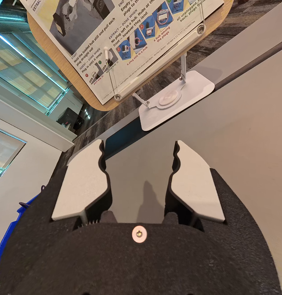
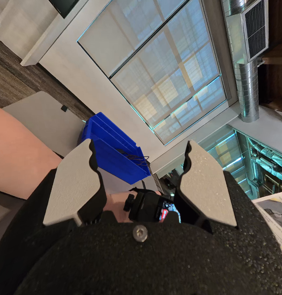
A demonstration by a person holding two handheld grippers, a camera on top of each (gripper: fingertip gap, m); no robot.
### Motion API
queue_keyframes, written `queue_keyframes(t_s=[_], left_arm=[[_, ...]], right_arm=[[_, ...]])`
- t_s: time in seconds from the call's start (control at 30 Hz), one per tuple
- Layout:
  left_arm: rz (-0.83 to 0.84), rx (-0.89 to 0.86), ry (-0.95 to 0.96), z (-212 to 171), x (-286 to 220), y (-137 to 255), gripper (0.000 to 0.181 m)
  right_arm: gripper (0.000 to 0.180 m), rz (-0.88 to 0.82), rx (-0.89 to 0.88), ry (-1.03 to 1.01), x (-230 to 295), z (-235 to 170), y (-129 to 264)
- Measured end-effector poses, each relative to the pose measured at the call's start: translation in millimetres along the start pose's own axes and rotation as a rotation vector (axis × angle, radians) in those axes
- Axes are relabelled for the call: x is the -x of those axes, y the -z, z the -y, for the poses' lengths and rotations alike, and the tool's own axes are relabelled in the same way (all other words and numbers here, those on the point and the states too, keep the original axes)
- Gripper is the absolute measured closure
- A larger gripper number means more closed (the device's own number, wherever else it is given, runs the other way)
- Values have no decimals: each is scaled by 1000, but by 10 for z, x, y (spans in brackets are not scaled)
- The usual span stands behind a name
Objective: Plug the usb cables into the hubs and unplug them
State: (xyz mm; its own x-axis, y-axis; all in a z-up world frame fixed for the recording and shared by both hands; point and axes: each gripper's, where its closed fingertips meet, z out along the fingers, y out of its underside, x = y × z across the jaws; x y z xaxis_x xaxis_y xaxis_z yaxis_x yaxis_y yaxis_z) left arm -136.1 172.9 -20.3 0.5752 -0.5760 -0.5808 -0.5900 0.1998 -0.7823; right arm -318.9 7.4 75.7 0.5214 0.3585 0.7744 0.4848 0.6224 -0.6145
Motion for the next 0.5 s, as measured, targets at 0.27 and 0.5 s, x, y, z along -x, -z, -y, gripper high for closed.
queue_keyframes(t_s=[0.27, 0.5], left_arm=[[-33, 8, 28, -28, -21, -23, 98], [-92, -73, 175, 99, 100, 35, 96]], right_arm=[[74, -30, -57, -18, -185, 244, 127], [75, -254, -9, -97, -999, 69, 563]])
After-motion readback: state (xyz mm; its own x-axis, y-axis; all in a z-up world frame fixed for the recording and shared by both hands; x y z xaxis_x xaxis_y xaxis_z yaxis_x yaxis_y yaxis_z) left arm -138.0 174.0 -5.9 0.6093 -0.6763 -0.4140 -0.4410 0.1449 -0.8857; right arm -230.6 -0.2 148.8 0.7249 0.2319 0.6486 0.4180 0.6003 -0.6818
